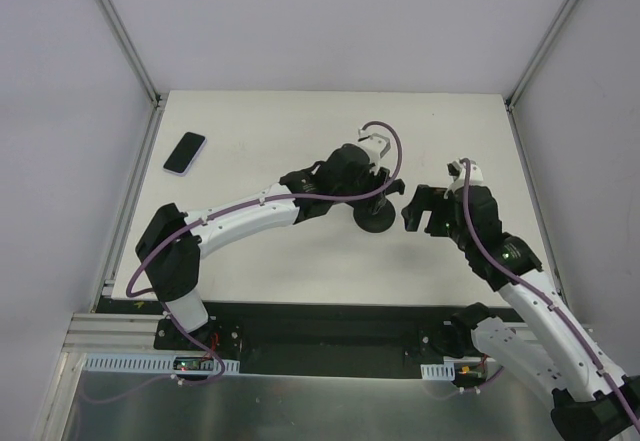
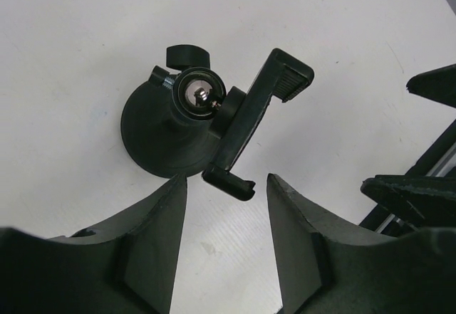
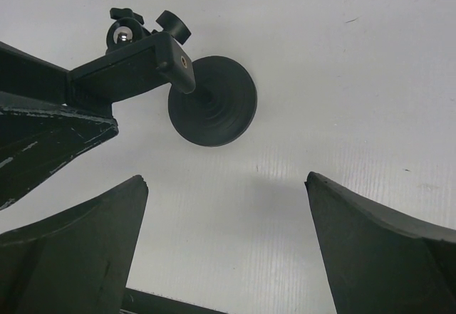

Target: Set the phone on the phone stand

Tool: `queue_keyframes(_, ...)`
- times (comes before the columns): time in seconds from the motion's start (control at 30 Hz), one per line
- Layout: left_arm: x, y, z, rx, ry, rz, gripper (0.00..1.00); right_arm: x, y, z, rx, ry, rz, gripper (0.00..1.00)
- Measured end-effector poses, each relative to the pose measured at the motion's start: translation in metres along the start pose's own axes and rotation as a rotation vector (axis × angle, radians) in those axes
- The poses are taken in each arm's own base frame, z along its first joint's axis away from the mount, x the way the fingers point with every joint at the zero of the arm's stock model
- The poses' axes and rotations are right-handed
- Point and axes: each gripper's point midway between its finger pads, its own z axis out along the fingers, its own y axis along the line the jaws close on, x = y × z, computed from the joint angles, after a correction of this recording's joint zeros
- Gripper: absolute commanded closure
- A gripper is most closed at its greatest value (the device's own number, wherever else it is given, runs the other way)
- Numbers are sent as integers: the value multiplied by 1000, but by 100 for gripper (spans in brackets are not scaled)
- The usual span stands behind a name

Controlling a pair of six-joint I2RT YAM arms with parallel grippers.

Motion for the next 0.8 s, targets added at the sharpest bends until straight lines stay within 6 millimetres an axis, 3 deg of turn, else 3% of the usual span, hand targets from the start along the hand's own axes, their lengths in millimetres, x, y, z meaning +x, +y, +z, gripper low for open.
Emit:
queue_keyframes(0.37, 6, 22, -2, -55, 36, 28, 53, 2, -9, 10, 54, 25, -39, 4)
queue_keyframes(0.6, -6, 46, -3, -98, 17, -1, 55, 1, -8, 14, 56, 32, -45, 4)
queue_keyframes(0.7, -12, 54, -4, -113, 7, -12, 44, -2, -7, 15, 51, 25, -49, 4)
queue_keyframes(0.8, -12, 52, -7, -91, 16, -6, 24, -2, -7, 15, 48, 25, -53, 4)
